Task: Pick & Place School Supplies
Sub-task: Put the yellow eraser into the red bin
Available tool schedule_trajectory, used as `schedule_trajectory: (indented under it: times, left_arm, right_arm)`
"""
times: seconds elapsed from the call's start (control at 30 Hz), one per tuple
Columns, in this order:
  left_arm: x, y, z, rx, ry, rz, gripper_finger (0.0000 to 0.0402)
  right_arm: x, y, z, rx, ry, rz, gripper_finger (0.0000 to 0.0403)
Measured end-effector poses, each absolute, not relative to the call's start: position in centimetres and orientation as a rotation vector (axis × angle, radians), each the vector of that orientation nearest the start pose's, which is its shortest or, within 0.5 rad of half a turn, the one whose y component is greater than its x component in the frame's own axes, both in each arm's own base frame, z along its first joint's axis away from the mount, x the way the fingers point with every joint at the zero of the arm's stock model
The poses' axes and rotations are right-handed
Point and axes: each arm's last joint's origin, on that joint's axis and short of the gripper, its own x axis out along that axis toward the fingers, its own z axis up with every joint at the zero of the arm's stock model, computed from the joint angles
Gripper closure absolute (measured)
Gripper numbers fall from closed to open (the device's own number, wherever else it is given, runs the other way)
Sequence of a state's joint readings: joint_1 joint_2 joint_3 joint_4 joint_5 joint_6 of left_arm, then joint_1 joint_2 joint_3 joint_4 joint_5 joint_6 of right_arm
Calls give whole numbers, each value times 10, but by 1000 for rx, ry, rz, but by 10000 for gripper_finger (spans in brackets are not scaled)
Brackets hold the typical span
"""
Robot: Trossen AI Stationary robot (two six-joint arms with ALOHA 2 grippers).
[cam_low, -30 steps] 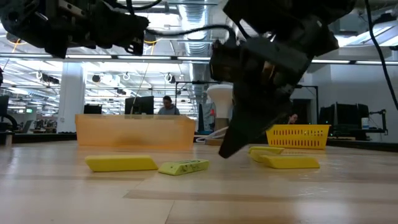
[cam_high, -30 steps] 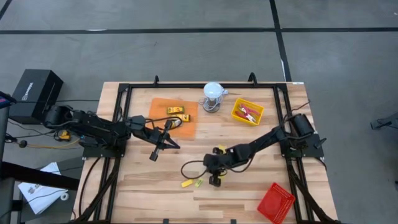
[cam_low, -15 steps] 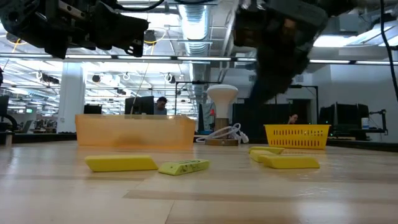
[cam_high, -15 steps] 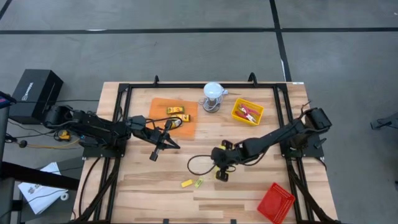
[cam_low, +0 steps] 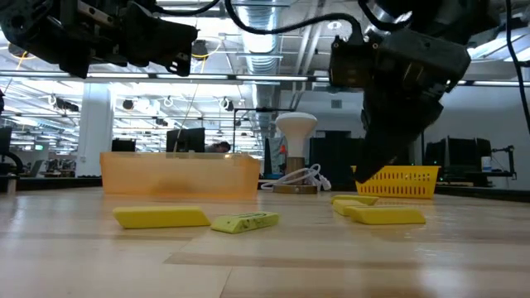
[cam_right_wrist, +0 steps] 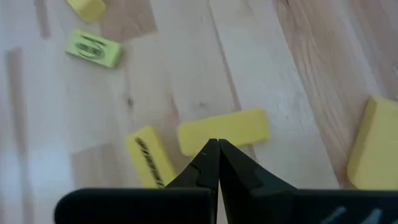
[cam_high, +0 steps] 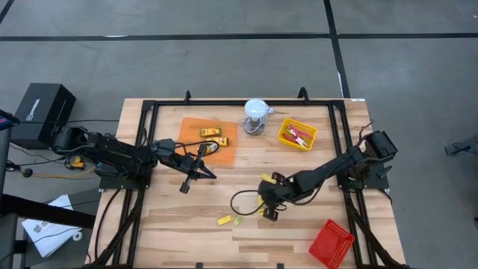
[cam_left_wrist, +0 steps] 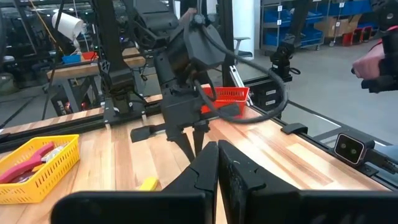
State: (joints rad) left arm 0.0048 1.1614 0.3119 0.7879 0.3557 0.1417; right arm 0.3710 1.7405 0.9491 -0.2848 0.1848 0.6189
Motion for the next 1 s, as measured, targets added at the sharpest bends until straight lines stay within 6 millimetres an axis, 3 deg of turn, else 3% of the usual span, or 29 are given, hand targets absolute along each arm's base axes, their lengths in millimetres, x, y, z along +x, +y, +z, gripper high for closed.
schedule_trajectory:
  times: [0.2,1.0]
  left_arm:
    - [216,-9,195,128,39,-355,398]
    - [216,-9,195,111,44,-355,398]
  right_arm:
    - [302,112,139,283,1004,-146,403]
    - [307,109,141,299,970,-145,403]
